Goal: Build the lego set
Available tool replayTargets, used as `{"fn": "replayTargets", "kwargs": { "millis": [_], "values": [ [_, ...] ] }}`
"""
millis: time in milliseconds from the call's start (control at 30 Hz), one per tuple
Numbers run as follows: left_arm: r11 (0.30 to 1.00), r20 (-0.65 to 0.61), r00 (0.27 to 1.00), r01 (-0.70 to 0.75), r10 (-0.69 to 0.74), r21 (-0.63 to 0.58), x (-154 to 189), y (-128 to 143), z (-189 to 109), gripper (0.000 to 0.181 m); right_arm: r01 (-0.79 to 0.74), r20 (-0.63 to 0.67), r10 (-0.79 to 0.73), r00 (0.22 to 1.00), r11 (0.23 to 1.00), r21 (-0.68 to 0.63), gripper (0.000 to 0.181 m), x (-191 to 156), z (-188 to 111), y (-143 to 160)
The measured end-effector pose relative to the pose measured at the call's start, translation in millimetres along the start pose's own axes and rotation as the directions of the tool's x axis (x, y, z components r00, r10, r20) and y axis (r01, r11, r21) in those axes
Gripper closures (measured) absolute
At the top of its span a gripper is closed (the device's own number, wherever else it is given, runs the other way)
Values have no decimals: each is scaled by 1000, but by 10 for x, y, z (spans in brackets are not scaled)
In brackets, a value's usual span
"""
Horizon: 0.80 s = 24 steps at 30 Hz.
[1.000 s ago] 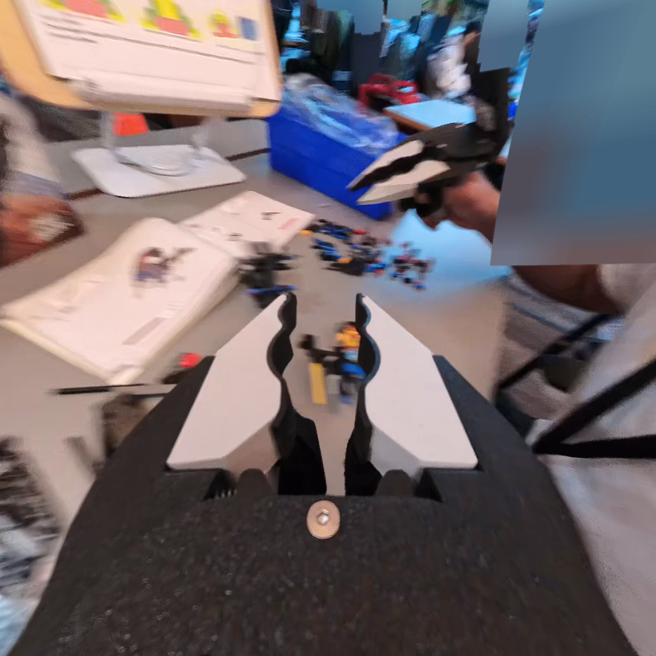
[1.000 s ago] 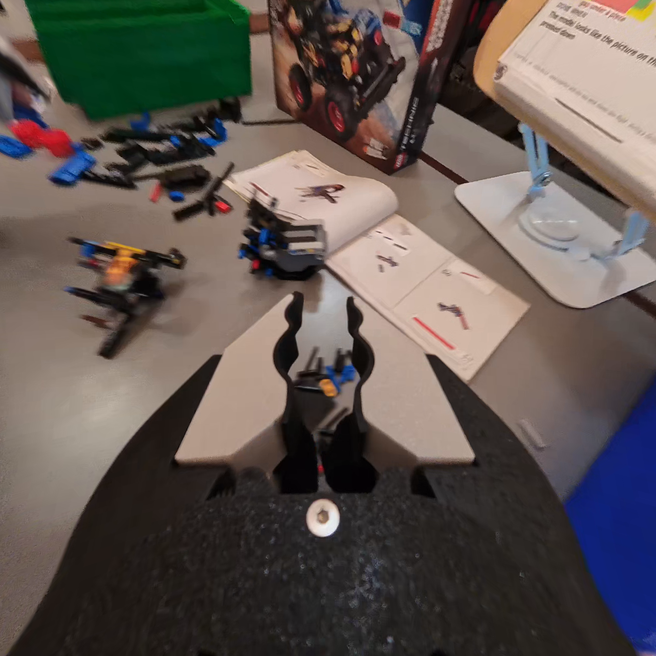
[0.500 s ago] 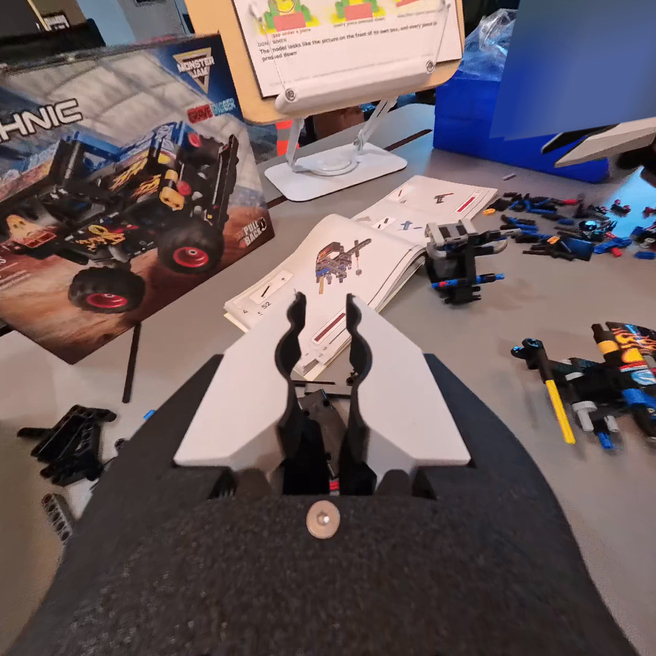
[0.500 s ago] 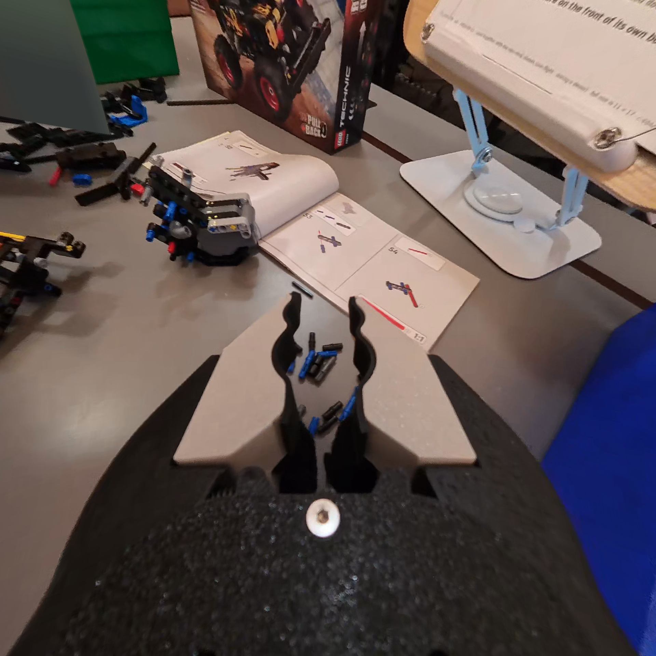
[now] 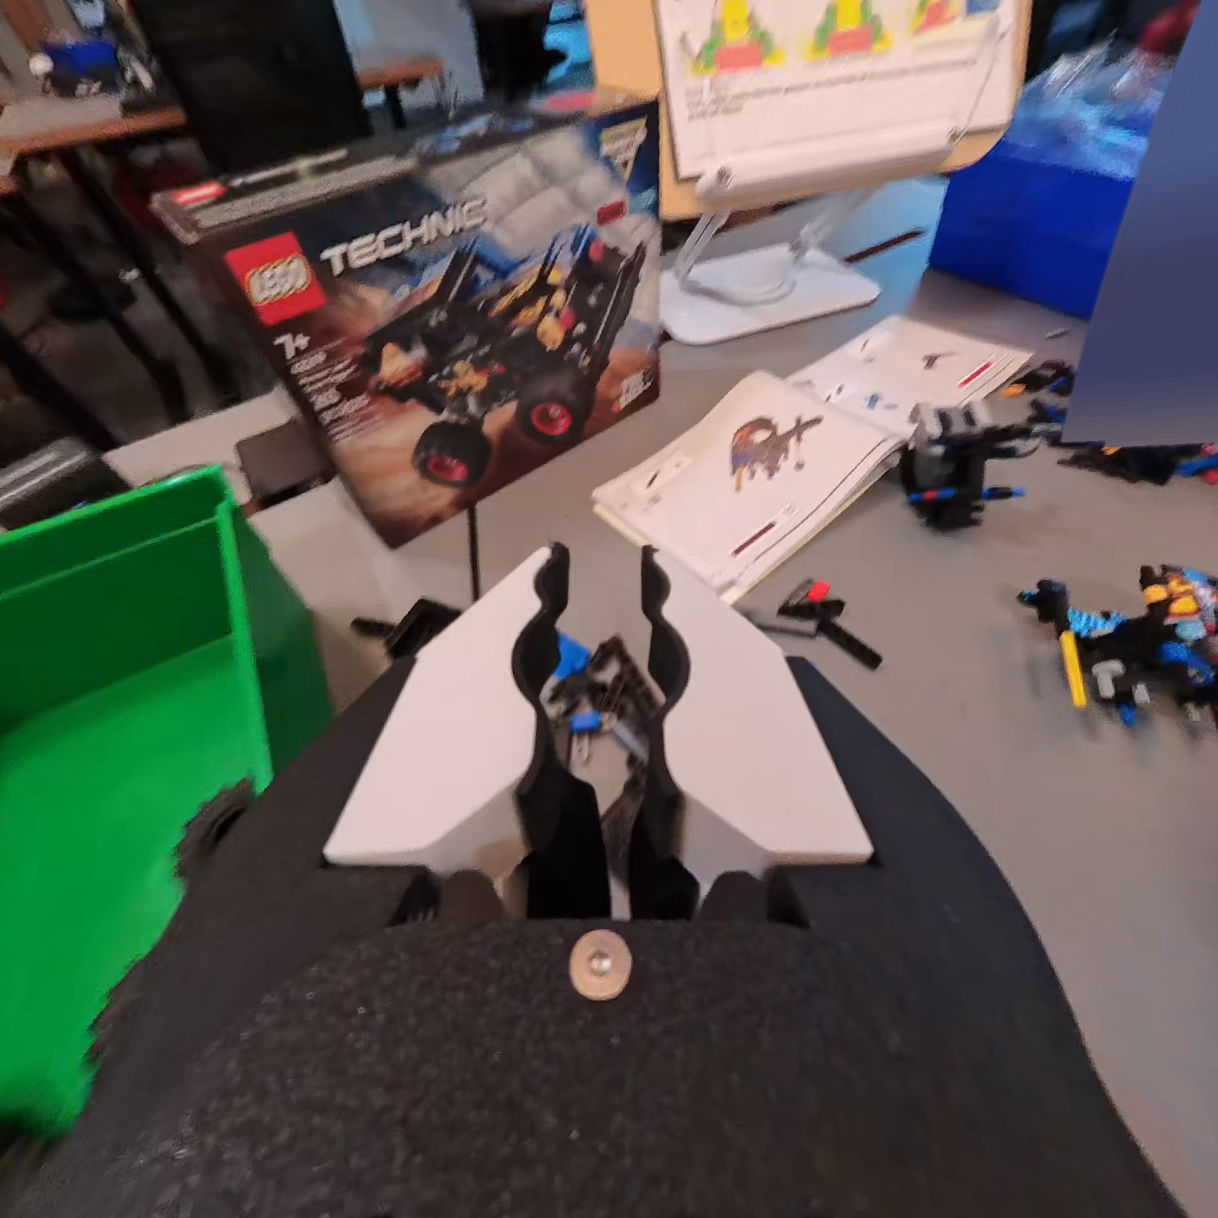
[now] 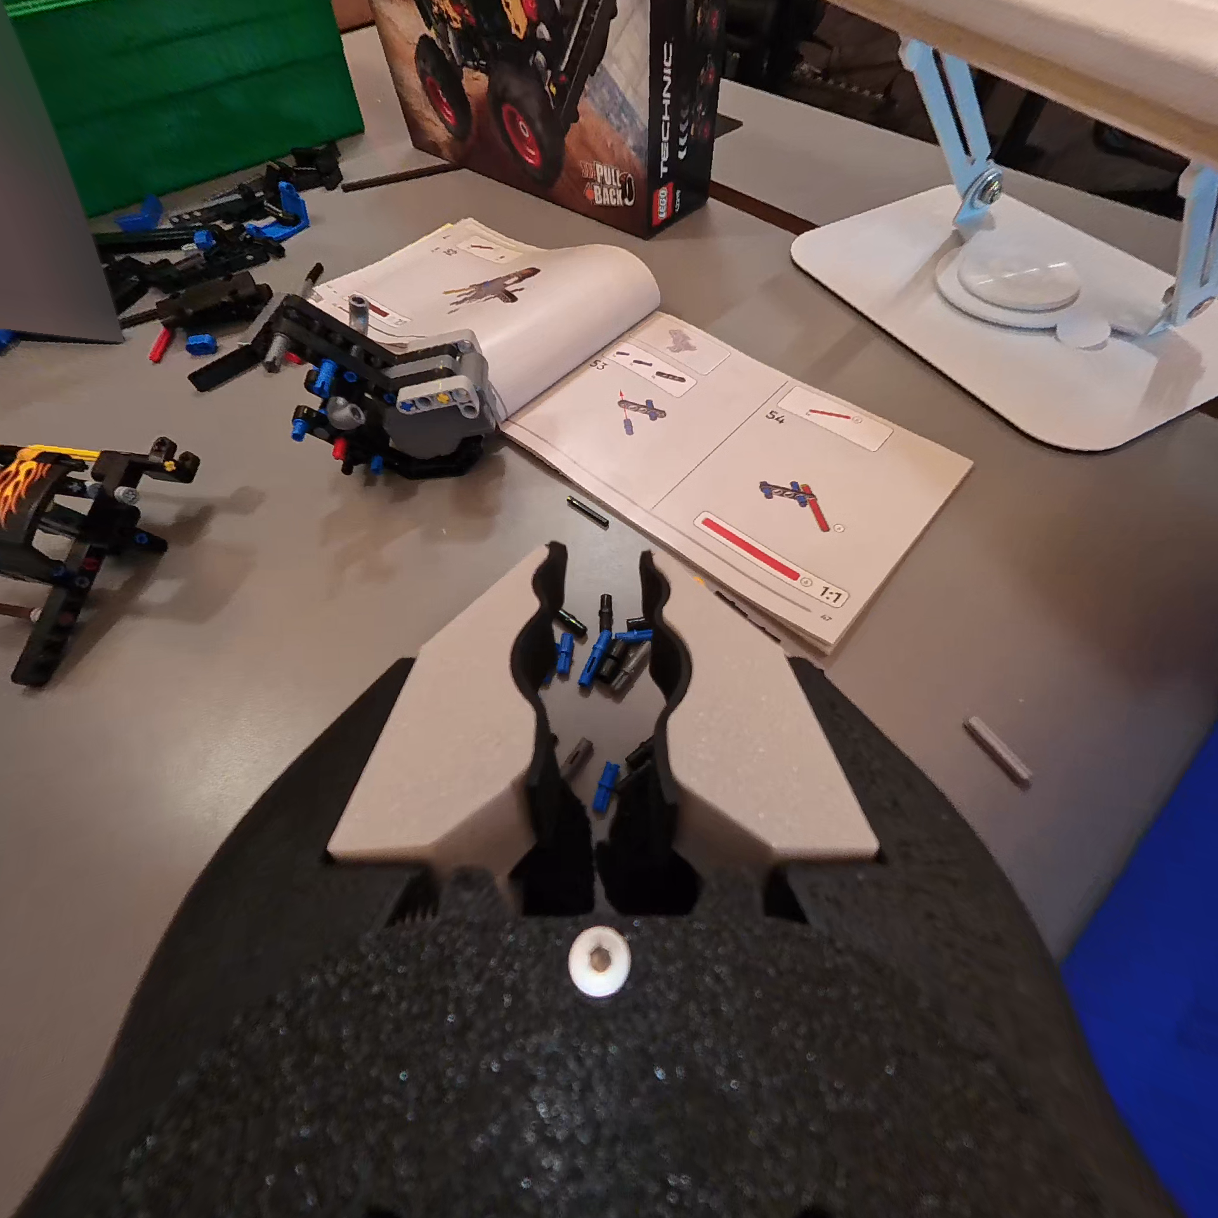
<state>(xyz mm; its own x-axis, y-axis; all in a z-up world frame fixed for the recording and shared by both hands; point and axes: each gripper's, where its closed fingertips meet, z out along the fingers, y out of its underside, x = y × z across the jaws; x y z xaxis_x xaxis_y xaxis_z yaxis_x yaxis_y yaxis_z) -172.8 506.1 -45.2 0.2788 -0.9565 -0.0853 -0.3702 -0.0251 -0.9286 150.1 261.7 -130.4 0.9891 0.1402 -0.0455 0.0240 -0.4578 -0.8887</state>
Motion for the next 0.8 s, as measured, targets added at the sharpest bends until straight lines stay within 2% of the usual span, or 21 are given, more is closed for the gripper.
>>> {"fn": "replayTargets", "kwargs": {
  "millis": [133,300,500,633,800],
  "values": [
    [981,50,997,-55,66,-188,-33,222,-232,161,-17,11,17,1000,1000,4,160,-1,-10,-15],
    [935,17,995,-87,99,-344,57,578,-324,162,20,-10,-20,1000,1000,16,161,-25,-44,-61],
    [941,-83,992,-121,99,-317,430,683,-132,162,88,-63,-88,994,996,-6,162,-6,-38,-44],
    [912,-104,987,-150,119,-382,489,888,-99,162,102,-45,-101,994,994,27,162,-38,-70,-97],
    [847,-179,972,-220,151,-484,611,1122,-228,163,119,-76,-117,990,993,26,162,-12,-109,-130]
  ]
}}
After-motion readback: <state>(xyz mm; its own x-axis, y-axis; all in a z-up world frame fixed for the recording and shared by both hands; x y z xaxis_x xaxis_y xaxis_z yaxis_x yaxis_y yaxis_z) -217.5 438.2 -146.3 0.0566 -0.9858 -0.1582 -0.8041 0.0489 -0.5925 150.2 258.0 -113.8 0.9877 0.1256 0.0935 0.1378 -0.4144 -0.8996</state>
